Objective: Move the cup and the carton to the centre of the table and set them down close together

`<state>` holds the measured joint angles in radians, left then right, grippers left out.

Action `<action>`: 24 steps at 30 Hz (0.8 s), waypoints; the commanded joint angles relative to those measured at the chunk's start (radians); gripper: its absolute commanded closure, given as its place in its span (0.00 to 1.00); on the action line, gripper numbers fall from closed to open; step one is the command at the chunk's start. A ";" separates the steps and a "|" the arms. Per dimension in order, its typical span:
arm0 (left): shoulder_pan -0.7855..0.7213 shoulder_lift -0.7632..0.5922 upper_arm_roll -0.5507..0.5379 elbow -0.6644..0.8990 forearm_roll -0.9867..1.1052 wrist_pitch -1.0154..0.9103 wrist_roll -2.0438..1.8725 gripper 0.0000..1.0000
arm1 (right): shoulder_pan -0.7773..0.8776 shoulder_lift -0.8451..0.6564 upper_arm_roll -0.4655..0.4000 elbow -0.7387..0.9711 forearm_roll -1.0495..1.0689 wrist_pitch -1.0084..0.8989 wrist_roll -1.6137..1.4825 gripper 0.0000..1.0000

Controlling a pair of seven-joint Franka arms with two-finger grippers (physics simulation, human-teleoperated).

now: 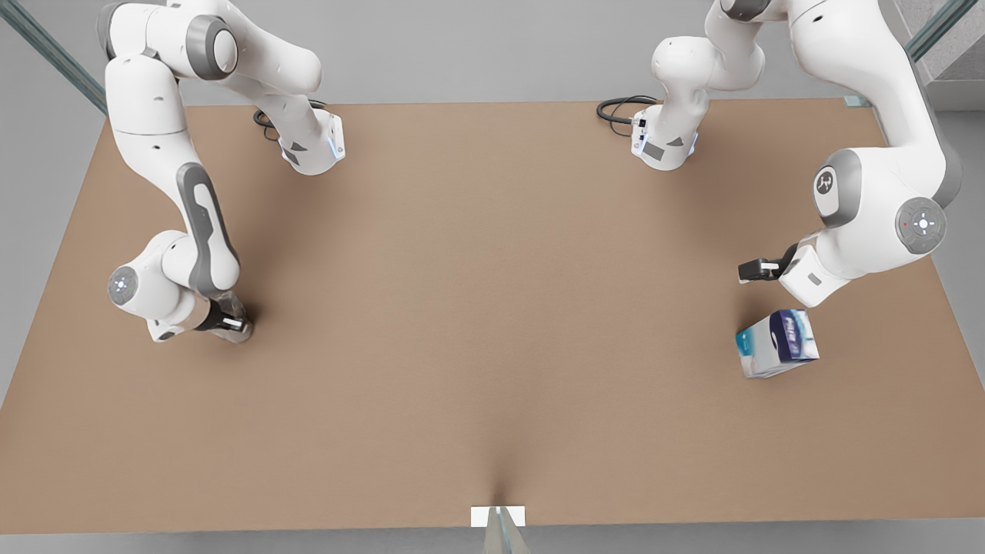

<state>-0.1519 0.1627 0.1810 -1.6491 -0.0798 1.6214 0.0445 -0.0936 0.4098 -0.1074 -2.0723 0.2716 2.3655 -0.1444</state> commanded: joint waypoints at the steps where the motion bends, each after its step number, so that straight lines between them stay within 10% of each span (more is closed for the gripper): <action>1: 0.000 0.000 0.000 -0.001 0.000 0.000 0.000 0.00 | 0.000 0.000 0.000 0.006 0.000 -0.012 0.000 0.79; 14: 0.000 -0.011 0.009 0.000 0.002 -0.002 0.005 0.00 | 0.000 -0.026 0.015 0.008 -0.054 -0.031 0.045 0.79; 24: 0.000 -0.014 0.031 0.002 0.003 -0.002 0.008 0.00 | -0.002 -0.043 0.242 0.112 -0.100 -0.124 0.466 0.79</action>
<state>-0.1527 0.1489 0.2116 -1.6475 -0.0769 1.6199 0.0501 -0.0948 0.3678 0.1575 -1.9403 0.1775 2.2279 0.3675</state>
